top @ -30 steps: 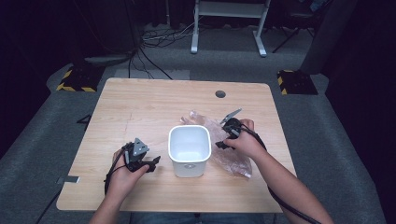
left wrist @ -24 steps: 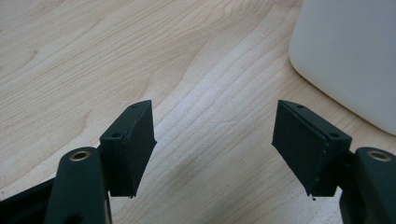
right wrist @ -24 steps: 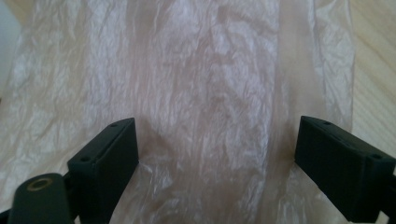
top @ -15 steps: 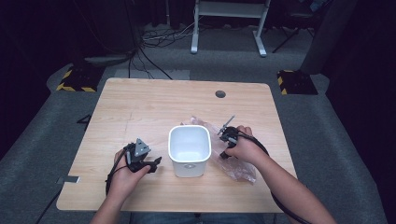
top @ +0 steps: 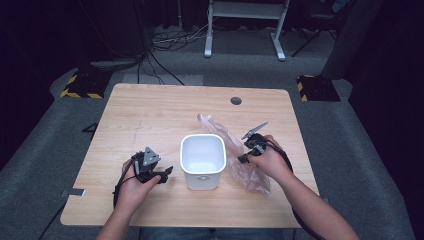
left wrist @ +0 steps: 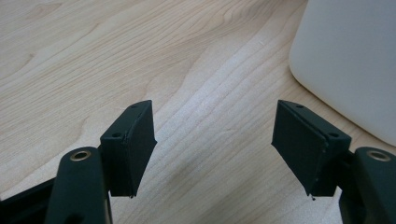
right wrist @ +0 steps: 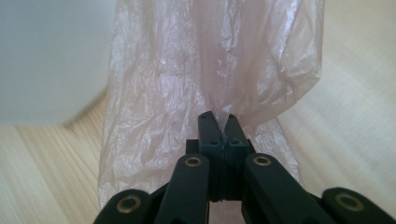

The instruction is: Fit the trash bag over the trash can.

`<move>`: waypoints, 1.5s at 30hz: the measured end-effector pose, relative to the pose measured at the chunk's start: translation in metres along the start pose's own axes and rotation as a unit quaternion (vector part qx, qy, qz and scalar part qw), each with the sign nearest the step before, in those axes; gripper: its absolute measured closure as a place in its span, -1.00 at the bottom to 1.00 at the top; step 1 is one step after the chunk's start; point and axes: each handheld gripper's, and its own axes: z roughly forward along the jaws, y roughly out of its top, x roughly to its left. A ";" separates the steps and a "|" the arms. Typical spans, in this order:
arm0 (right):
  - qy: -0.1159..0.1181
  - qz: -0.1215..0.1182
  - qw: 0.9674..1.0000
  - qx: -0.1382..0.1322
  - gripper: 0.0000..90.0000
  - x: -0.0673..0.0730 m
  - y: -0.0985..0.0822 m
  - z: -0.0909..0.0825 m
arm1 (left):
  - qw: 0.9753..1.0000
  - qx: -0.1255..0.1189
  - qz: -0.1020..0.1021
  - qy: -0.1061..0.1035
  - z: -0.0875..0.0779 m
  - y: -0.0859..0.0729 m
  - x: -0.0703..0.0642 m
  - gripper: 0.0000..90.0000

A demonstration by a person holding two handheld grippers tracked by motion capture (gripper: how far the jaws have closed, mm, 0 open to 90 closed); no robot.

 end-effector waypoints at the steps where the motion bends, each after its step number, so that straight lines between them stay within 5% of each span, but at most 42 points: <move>1: 0.001 0.000 1.000 -0.019 1.00 0.000 0.000 -0.005 | 1.000 0.000 0.001 0.000 0.000 0.000 0.001 -0.34; 6: -0.007 -0.007 0.997 -0.083 1.00 -0.001 0.003 -0.025 | 1.000 -0.005 0.001 0.002 -0.001 0.002 0.000 -0.34; 9: -0.012 -0.014 0.991 -0.131 1.00 0.001 0.005 -0.042 | 1.000 -0.004 0.001 0.005 -0.002 0.002 0.000 -0.34; 14: -0.016 -0.029 0.986 -0.163 1.00 0.003 0.008 -0.056 | 1.000 -0.007 0.003 0.006 -0.003 0.002 0.001 -0.34; 16: -0.017 -0.041 0.982 -0.186 1.00 0.006 0.010 -0.065 | 1.000 -0.007 0.000 0.006 -0.004 0.002 0.002 -0.33; 34: -0.014 -0.100 0.963 -0.248 0.99 0.038 0.048 -0.114 | 0.999 0.010 -0.039 0.019 -0.026 -0.009 0.014 -0.30; 39: -0.005 -0.123 0.952 -0.279 0.99 0.056 0.067 -0.125 | 0.999 0.008 -0.042 0.022 -0.030 -0.012 0.015 -0.31; 41: -0.003 -0.126 0.950 -0.285 0.99 0.059 0.069 -0.126 | 0.999 0.007 -0.042 0.023 -0.030 -0.012 0.015 -0.31; 45: 0.008 -0.133 0.938 -0.320 0.99 0.072 0.077 -0.127 | 0.999 0.005 -0.037 0.022 -0.028 -0.011 0.015 -0.31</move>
